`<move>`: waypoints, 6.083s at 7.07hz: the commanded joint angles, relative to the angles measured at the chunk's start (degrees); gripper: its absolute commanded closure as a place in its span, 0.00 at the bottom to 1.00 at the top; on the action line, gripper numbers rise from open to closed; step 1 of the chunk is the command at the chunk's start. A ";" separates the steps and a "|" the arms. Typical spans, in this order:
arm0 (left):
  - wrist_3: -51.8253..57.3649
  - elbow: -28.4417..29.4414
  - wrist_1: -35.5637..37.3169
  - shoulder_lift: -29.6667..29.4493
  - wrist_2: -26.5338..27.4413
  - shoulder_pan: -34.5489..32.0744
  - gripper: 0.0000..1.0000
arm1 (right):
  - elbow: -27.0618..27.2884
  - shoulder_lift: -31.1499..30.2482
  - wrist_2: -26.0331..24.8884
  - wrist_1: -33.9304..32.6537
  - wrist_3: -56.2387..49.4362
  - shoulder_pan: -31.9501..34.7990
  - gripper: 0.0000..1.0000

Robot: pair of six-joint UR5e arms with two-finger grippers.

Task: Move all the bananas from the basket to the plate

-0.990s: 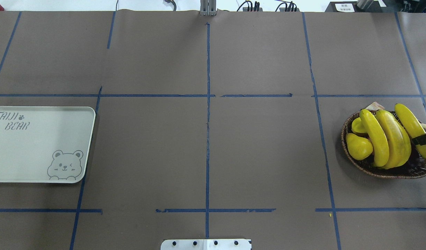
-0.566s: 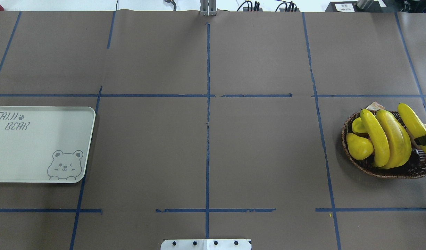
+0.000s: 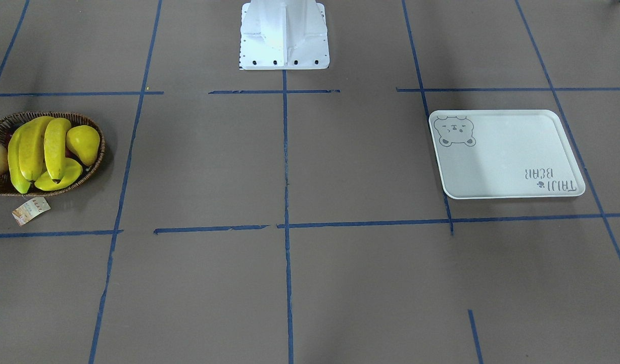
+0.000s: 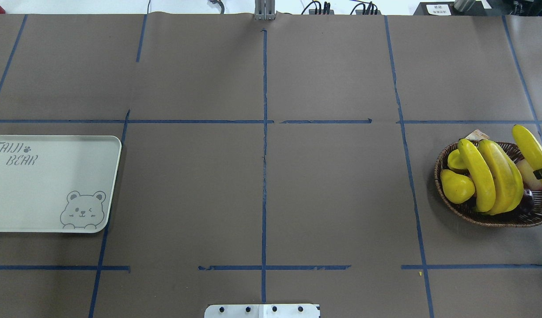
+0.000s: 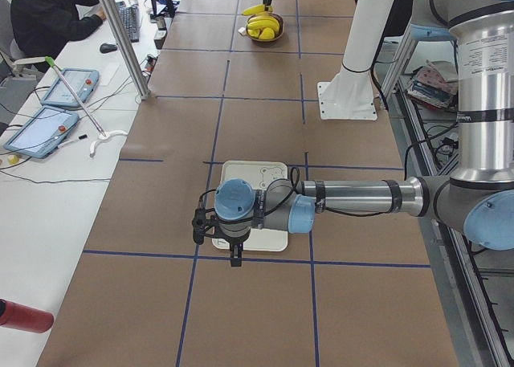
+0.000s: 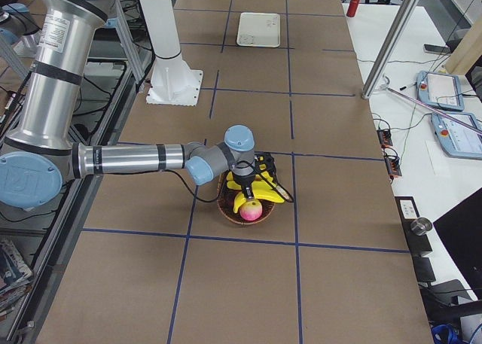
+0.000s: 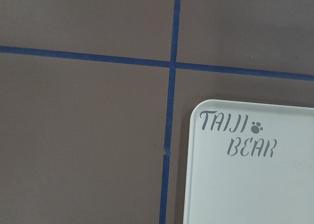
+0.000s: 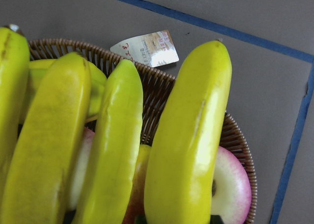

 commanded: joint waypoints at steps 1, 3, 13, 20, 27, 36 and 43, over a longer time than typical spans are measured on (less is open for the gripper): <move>-0.09 -0.20 -0.02 0.00 -0.09 0.00 0.00 | 2.37 0.32 11.23 -0.53 -0.08 10.36 1.00; -0.26 -1.86 0.07 0.00 -0.09 0.00 0.00 | 4.74 1.81 24.42 -0.70 0.70 17.78 1.00; -64.16 -11.71 -31.75 -17.31 -5.95 16.91 0.00 | 16.52 37.75 -3.49 -0.44 63.00 -18.00 1.00; -107.74 -11.97 -46.08 -36.99 7.91 39.35 0.01 | 16.09 41.72 -20.23 9.57 63.55 -39.04 1.00; -107.32 -11.63 -46.08 -39.81 16.86 51.84 0.01 | 16.00 42.60 -20.87 9.58 63.46 -39.41 1.00; -107.58 -11.89 -45.72 -39.64 18.28 52.56 1.00 | 16.18 42.60 -21.22 9.40 63.29 -39.32 0.00; -87.43 -21.95 -18.45 -19.93 17.93 45.71 1.00 | 16.44 37.69 -21.31 8.61 63.38 -35.20 0.00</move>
